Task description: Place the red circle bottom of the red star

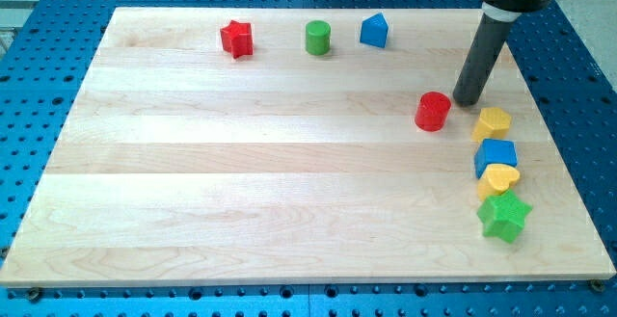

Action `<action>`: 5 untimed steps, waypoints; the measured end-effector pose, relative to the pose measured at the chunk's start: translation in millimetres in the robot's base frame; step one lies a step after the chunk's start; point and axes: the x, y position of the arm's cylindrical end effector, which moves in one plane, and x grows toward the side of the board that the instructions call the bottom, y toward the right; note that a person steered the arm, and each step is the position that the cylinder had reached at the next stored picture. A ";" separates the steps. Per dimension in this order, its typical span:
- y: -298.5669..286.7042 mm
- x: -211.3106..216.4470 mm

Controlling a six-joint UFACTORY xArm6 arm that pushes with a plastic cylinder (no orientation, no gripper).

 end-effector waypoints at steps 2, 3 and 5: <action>50.1 43.5; 58.2 66.9; -77.6 50.3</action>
